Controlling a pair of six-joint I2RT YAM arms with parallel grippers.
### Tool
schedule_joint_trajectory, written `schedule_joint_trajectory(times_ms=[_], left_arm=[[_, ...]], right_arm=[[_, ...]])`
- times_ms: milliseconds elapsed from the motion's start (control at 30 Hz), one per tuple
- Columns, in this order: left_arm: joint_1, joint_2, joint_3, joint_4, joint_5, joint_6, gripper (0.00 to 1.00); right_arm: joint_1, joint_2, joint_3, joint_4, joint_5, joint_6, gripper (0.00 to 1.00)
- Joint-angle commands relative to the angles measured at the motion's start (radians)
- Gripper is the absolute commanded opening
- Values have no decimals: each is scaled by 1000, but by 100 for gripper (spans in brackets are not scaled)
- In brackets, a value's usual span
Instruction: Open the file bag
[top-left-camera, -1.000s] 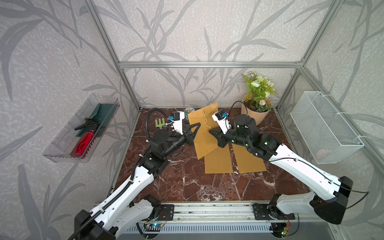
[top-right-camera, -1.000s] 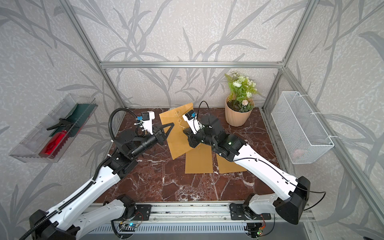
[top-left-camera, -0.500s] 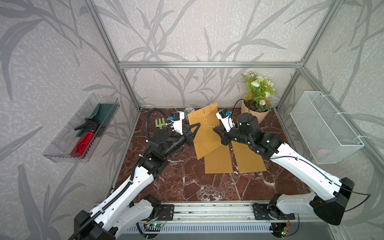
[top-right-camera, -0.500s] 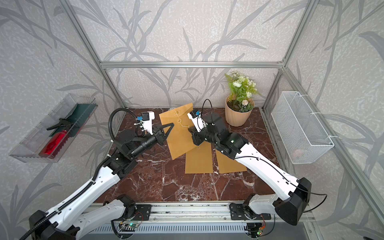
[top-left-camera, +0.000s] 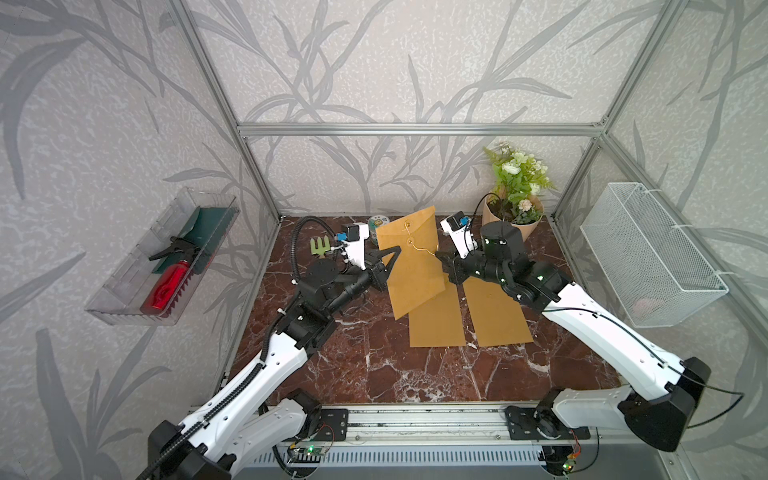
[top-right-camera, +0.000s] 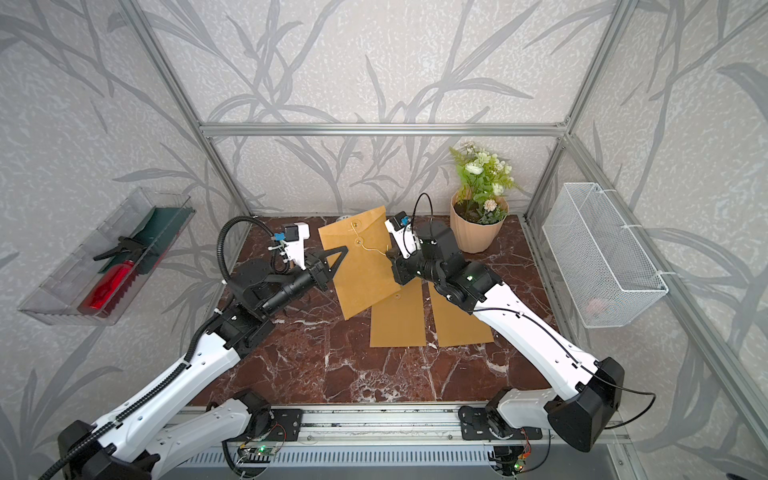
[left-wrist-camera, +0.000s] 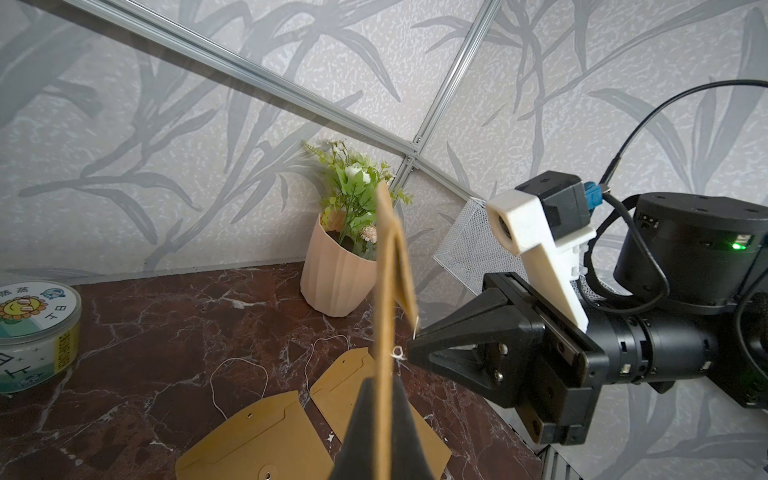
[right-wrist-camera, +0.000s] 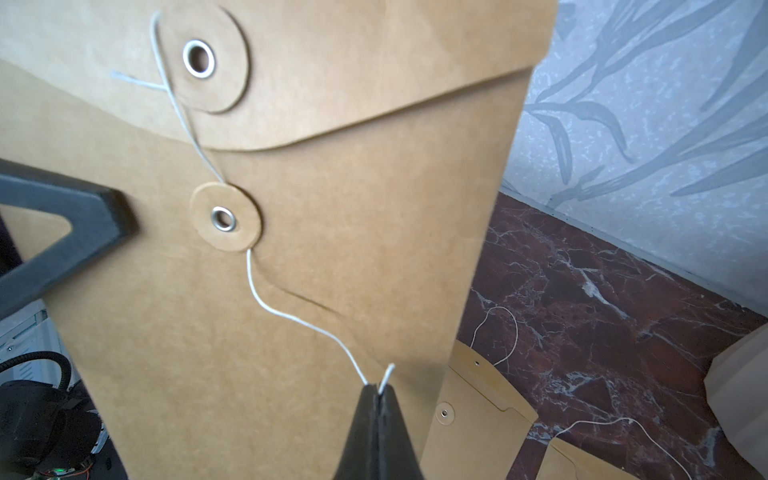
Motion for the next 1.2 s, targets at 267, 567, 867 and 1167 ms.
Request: schedule_joint_trajectory(times_ms=[267,567,867,1167], left_arm=[[4,-27,17,5,29,12,0],[3,-36,5,-6,53,17,0],[3,-57,-13,-17,87,26,0],[3,-65,-42,-20,133,26,0]], right_arm=[[-20,-33,63,-31,2,-26,0],[-32,-29,89,-47,20,-39,0],[-48,-23,128,-67,27,-56,0],[-53,-23,161,-81,30,-66,0]])
